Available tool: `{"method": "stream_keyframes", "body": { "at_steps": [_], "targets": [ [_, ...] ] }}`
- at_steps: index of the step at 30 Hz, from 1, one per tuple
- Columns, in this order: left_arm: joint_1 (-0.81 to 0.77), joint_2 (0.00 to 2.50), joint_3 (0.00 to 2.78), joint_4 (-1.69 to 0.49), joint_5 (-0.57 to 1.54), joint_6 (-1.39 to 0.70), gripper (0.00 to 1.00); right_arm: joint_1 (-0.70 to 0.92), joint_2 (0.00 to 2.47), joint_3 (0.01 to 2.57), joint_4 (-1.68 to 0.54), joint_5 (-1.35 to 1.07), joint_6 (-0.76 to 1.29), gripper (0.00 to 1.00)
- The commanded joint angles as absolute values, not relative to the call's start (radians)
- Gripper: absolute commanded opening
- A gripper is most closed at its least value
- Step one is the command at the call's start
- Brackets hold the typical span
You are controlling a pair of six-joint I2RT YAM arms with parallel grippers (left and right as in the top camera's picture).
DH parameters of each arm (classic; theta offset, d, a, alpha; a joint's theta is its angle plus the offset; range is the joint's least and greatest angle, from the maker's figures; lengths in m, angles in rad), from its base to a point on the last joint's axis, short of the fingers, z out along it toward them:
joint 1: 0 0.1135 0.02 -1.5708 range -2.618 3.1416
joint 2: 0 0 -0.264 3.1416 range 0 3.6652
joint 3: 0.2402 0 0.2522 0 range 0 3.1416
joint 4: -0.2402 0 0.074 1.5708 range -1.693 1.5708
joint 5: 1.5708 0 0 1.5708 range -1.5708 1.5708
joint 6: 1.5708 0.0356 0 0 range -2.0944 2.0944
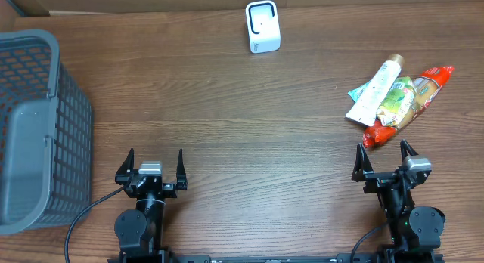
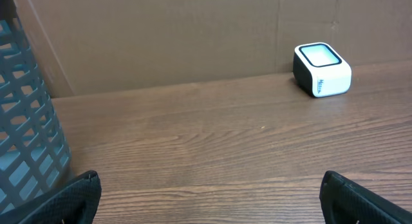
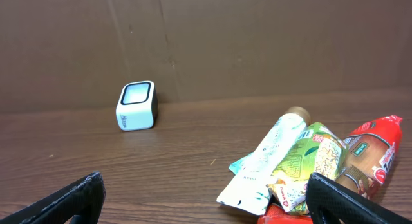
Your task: Scan the item barcode
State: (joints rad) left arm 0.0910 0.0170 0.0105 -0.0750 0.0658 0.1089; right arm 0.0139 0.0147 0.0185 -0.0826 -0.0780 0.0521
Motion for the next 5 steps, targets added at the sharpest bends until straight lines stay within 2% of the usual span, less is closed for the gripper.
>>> {"method": "stream_keyframes", "body": {
  "at_steps": [1, 5],
  "targets": [
    [0.08, 0.004, 0.005, -0.075, 0.051, 0.127, 1.0, 0.019, 0.003, 0.008, -0.078, -0.072, 0.052, 1.0],
    [0.08, 0.004, 0.005, -0.075, 0.051, 0.127, 1.0, 0.019, 0.003, 0.008, -0.078, -0.072, 0.052, 1.0]
  ]
}}
